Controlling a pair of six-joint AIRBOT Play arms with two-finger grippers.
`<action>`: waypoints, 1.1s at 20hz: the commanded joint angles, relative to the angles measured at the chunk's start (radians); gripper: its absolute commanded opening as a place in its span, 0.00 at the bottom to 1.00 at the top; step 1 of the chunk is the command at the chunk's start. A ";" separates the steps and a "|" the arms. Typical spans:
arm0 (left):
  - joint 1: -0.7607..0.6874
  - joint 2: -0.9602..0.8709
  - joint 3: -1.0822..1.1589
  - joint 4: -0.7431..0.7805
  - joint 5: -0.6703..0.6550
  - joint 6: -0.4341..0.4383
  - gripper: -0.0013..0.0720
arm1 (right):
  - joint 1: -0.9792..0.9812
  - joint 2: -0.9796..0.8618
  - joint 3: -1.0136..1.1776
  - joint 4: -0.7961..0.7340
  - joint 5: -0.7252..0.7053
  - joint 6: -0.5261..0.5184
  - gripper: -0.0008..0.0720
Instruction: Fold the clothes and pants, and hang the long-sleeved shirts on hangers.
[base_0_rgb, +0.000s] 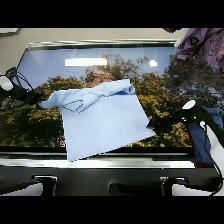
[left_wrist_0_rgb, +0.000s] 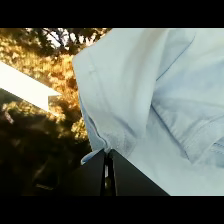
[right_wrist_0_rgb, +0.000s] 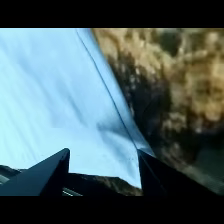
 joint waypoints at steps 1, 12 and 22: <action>0.000 0.000 0.000 0.000 0.000 0.000 0.04 | -0.069 0.075 0.012 0.011 0.051 -0.012 0.70; 0.000 0.000 0.000 0.000 0.000 0.000 0.04 | -0.192 -0.029 -0.084 0.092 0.074 -0.076 0.73; -0.001 0.000 0.000 0.000 0.000 0.000 0.04 | -0.075 -0.078 -0.096 0.156 0.020 -0.076 0.43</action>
